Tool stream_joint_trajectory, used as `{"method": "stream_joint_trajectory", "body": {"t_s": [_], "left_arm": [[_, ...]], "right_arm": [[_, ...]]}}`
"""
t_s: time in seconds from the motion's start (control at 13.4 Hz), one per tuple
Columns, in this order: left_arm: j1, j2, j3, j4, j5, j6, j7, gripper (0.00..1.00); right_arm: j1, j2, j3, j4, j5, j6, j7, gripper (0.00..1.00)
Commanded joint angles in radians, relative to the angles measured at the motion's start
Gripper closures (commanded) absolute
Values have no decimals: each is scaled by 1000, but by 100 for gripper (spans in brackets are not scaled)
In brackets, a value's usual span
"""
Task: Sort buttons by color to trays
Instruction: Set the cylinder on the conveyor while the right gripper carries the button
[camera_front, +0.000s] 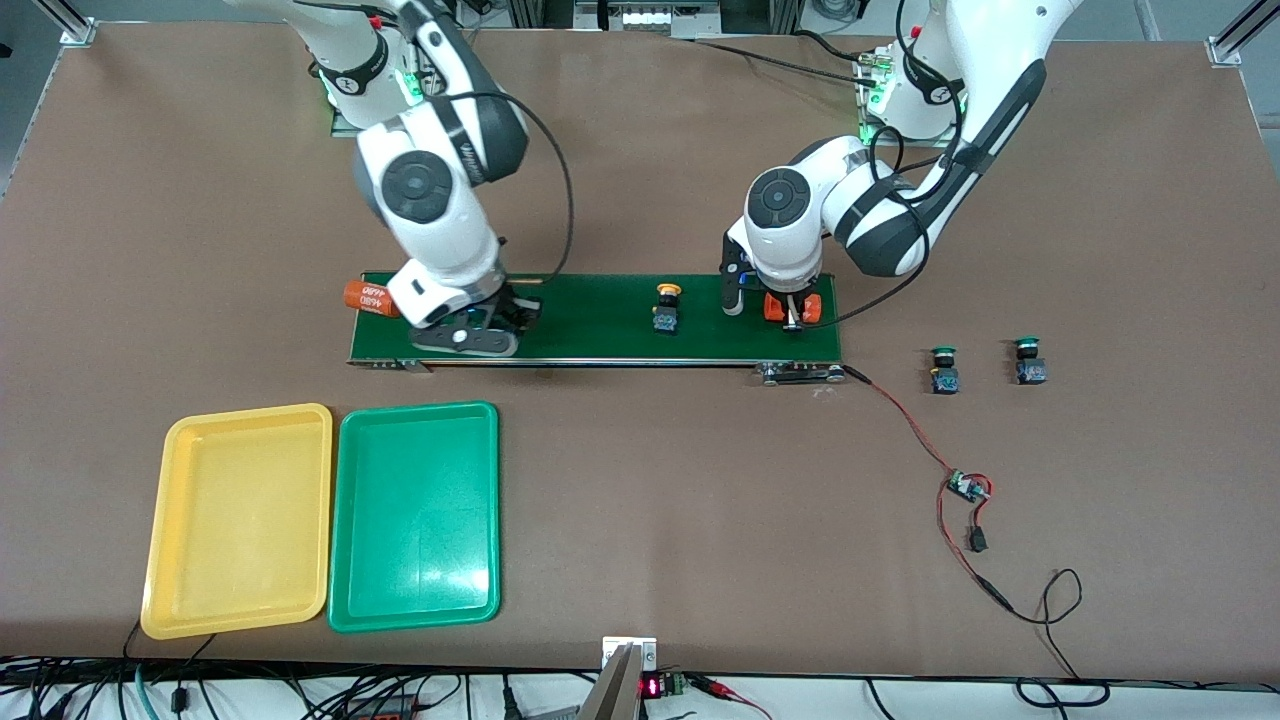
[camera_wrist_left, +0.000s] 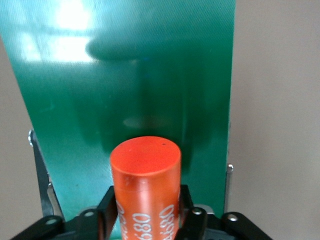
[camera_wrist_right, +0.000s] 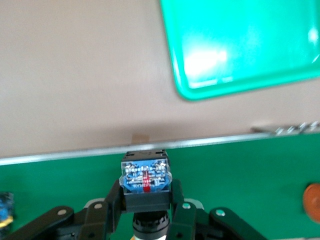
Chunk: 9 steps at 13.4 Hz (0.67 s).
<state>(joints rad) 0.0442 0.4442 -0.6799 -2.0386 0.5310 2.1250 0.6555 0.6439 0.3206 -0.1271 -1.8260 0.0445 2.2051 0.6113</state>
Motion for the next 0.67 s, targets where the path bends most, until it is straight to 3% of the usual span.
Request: {"method": "stream_joint_trajectory", "body": {"t_s": [0.0, 0.22, 0.45, 0.6], "left_arm": [[-11, -25, 25, 31, 4, 3, 7, 0], [14, -91, 57, 58, 3, 1, 13, 0], [66, -96, 186, 60, 3, 35, 24, 0], [158, -81, 217, 63, 3, 117, 26, 0]], "right_arm": [[-58, 29, 12, 86, 9, -21, -66, 91], [-188, 119, 12, 169, 9, -22, -226, 91], [-291, 182, 12, 200, 9, -22, -393, 91], [-374, 213, 12, 214, 8, -24, -512, 91]]}}
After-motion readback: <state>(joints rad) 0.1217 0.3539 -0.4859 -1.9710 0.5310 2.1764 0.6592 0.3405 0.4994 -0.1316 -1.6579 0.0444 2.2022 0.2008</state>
